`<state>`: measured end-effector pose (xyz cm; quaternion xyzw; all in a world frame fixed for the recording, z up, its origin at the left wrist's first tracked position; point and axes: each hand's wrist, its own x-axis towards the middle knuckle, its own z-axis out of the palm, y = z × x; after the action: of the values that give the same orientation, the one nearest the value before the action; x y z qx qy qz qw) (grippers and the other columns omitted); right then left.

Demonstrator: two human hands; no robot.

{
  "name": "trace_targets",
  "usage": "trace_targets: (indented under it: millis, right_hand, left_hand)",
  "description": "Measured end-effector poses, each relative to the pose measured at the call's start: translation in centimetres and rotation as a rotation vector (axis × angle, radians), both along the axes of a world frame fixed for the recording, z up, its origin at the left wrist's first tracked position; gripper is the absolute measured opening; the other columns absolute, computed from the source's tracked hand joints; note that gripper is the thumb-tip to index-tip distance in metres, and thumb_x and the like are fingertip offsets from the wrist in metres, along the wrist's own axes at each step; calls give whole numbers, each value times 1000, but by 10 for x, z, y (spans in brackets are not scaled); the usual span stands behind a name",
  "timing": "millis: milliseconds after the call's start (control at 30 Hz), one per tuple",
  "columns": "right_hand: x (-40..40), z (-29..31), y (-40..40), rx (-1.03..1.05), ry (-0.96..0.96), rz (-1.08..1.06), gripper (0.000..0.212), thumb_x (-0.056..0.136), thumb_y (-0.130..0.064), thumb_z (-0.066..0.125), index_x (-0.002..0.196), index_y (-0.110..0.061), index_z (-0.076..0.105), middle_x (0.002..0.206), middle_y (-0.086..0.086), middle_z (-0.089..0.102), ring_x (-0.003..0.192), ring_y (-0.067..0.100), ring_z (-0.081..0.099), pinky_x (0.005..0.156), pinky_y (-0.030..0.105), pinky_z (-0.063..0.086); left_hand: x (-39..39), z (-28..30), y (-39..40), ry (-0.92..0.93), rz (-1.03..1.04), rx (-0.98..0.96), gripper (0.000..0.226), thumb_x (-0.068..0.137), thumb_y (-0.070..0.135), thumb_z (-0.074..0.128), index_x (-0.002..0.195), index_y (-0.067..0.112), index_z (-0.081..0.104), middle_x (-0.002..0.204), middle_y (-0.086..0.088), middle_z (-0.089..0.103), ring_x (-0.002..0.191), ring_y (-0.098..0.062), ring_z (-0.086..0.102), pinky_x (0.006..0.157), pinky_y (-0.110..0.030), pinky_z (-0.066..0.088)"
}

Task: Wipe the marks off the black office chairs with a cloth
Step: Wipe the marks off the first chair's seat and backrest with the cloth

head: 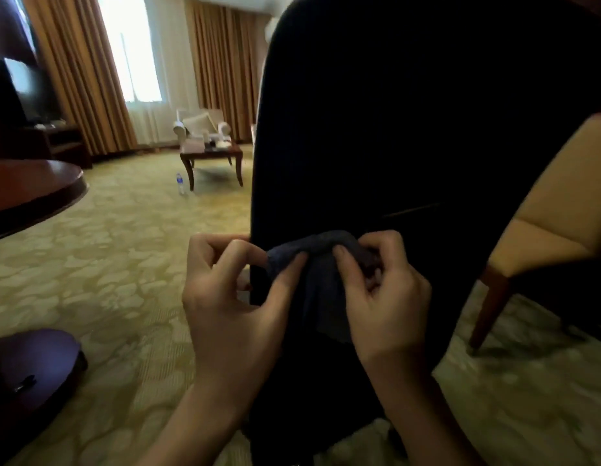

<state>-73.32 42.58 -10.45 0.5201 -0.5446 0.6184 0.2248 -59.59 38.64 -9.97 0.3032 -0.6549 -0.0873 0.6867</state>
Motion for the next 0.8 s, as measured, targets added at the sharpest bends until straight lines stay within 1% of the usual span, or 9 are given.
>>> trace_targets:
  millis: [67, 167, 300, 367, 467, 500, 567, 667, 800]
  right_hand:
    - [-15, 10, 13, 92, -119, 119, 16, 92, -46, 55, 95, -31, 50, 72, -10, 59, 65, 5, 63, 54, 27, 51]
    - [-34, 31, 31, 247, -282, 240, 15, 90, -47, 56, 96, -34, 51, 81, -2, 66, 76, 9, 68, 63, 39, 56]
    - [-48, 70, 58, 262, -293, 159, 15, 87, -39, 64, 95, -31, 54, 77, -8, 63, 73, 3, 63, 63, 13, 48]
    - [-62, 93, 70, 328, -373, 174, 15, 86, -33, 71, 91, -27, 59, 77, -10, 62, 74, 3, 62, 66, 19, 51]
    - [-83, 121, 76, 567, -597, 287, 19, 85, -25, 74, 84, -34, 58, 79, -6, 65, 77, 10, 66, 73, 44, 56]
    - [-87, 128, 77, 621, -627, 302, 20, 85, -25, 74, 83, -36, 57, 80, -5, 66, 78, 14, 67, 73, 48, 56]
    - [-94, 142, 81, 690, -643, 289, 21, 85, -26, 73, 83, -38, 56, 82, -4, 66, 80, 18, 67, 75, 50, 55]
    - [-110, 159, 94, 778, -623, 266, 15, 85, -27, 73, 87, -28, 58, 83, -3, 66, 82, 17, 66, 76, 48, 55]
    - [-140, 179, 103, 907, -559, 261, 18, 84, -30, 73, 93, -20, 61, 82, -1, 67, 82, 17, 66, 75, 46, 56]
  left_hand:
    - [-12, 12, 11, -86, 24, 8, 27, 81, 25, 78, 74, 6, 60, 98, -5, 51, 87, -16, 53, 68, -28, 46]
    - [-28, 31, 33, -155, 30, 54, 24, 82, 22, 78, 76, 6, 62, 103, -4, 47, 87, -22, 52, 70, -28, 45]
    - [-49, 68, 61, -189, 47, 251, 27, 86, 28, 76, 74, 11, 59, 86, 2, 46, 67, -13, 48, 61, -14, 38]
    - [-61, 90, 75, -219, 13, 407, 31, 86, 30, 74, 70, 14, 52, 79, 5, 45, 66, -10, 50, 58, -13, 38]
    - [-72, 115, 87, -322, -15, 533, 32, 87, 28, 74, 68, 18, 50, 78, 7, 46, 70, -6, 52, 60, -11, 38]
    - [-74, 121, 89, -351, -29, 566, 32, 87, 27, 74, 68, 19, 49, 77, 8, 46, 71, -4, 51, 61, -10, 37]
    - [-83, 133, 96, -400, -46, 657, 34, 88, 29, 73, 67, 21, 47, 76, 8, 47, 70, -3, 51, 60, -13, 36]
    - [-96, 147, 103, -429, -85, 786, 31, 89, 33, 70, 68, 24, 50, 78, 6, 51, 73, -4, 53, 64, -25, 42]
    - [-114, 153, 105, -453, -139, 860, 25, 90, 35, 69, 72, 24, 54, 81, 4, 54, 76, -6, 54, 68, -32, 43]
